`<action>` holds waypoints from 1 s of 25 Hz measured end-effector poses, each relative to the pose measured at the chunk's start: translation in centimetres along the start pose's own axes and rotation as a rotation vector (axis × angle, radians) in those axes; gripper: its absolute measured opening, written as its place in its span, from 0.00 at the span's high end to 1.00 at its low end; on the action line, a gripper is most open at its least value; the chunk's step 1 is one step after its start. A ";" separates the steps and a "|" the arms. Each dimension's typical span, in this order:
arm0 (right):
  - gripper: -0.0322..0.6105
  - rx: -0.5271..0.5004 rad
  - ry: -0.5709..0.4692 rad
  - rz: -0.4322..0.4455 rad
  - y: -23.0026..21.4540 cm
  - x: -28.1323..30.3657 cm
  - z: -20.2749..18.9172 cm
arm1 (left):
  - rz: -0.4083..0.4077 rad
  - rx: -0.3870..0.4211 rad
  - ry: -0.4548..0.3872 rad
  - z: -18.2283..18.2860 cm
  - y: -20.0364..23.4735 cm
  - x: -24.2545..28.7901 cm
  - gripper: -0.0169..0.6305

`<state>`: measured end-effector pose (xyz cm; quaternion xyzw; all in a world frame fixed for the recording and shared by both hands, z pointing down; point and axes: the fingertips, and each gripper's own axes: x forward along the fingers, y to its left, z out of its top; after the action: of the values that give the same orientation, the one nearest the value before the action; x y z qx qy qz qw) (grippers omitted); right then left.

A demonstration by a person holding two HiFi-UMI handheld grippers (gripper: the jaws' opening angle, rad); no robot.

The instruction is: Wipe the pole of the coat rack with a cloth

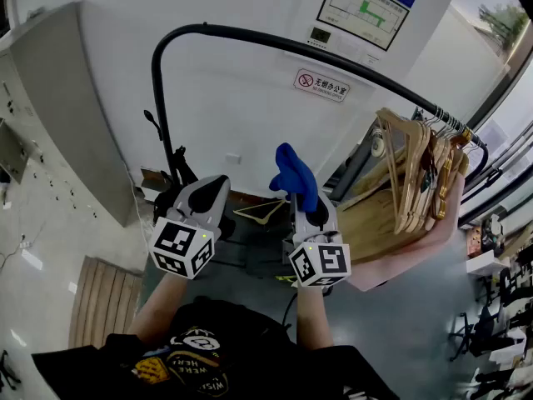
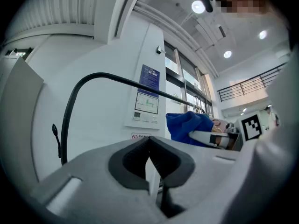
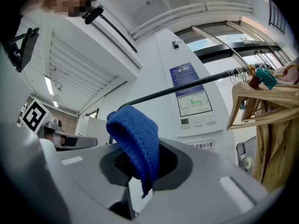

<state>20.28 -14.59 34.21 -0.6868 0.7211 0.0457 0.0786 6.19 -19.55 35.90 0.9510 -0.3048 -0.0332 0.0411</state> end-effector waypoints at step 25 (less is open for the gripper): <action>0.86 -0.004 -0.077 0.123 6.3 9.2 2.4 | 0.052 -0.015 -0.027 1.2 6.8 -3.6 0.97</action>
<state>13.67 -22.90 30.00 -0.6391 0.7583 0.0782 0.1019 -0.81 -23.04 35.53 0.9419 -0.3295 -0.0472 0.0452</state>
